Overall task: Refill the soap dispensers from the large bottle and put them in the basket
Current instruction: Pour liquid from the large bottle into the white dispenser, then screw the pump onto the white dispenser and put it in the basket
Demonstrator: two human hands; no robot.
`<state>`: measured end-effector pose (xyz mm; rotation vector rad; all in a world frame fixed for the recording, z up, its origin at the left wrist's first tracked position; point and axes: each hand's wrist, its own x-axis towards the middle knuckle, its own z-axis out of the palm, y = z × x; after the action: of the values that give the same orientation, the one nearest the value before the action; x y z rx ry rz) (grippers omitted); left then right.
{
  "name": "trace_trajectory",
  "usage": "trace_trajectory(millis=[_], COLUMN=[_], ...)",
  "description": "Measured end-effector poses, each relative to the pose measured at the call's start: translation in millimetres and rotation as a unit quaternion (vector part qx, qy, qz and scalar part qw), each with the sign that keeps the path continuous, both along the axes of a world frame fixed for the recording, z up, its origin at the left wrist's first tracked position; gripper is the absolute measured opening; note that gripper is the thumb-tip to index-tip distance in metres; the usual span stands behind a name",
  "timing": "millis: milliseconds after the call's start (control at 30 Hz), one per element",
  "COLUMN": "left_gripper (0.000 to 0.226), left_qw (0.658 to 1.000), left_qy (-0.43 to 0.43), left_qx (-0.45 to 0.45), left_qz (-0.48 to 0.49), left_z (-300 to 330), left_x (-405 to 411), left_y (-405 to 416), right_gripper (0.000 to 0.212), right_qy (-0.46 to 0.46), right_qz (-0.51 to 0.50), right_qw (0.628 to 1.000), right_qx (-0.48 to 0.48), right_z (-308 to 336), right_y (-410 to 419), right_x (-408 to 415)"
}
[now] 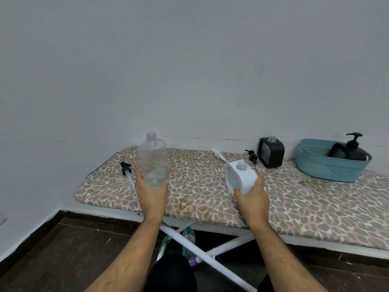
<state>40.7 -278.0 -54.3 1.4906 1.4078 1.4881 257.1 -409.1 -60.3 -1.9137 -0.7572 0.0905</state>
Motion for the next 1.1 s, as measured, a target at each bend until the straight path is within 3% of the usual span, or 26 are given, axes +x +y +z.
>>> trace_trajectory(millis=[267,400,700,933,1100], left_gripper=[0.097,0.094,0.057,0.062,0.069], left_qw=[0.998,0.999,0.990,0.958,0.938], left_qy=[0.060,0.049,0.087,0.087,0.081], left_qx=[0.002,-0.008,0.077,-0.019,-0.062], left_qz=[-0.005,-0.016,-0.076,-0.274,-0.331], left_z=[-7,-13,-21,-10,-5], left_x=[16,21,29,33,45], left_y=[-33,-48,-58,-32,-15], right_gripper=[0.062,0.063,0.074,0.072,0.063], right_qy=[-0.005,-0.002,-0.007,0.084,0.165], right_qz=[0.018,0.039,0.059,0.102,0.144], right_qw=[1.000,0.999,0.997,0.991,0.975], right_qx=[-0.008,-0.026,-0.042,0.014,0.045], right_z=[3,3,3,2,1], right_y=[-5,-8,-10,-13,-8], right_x=[2,8,18,35,49])
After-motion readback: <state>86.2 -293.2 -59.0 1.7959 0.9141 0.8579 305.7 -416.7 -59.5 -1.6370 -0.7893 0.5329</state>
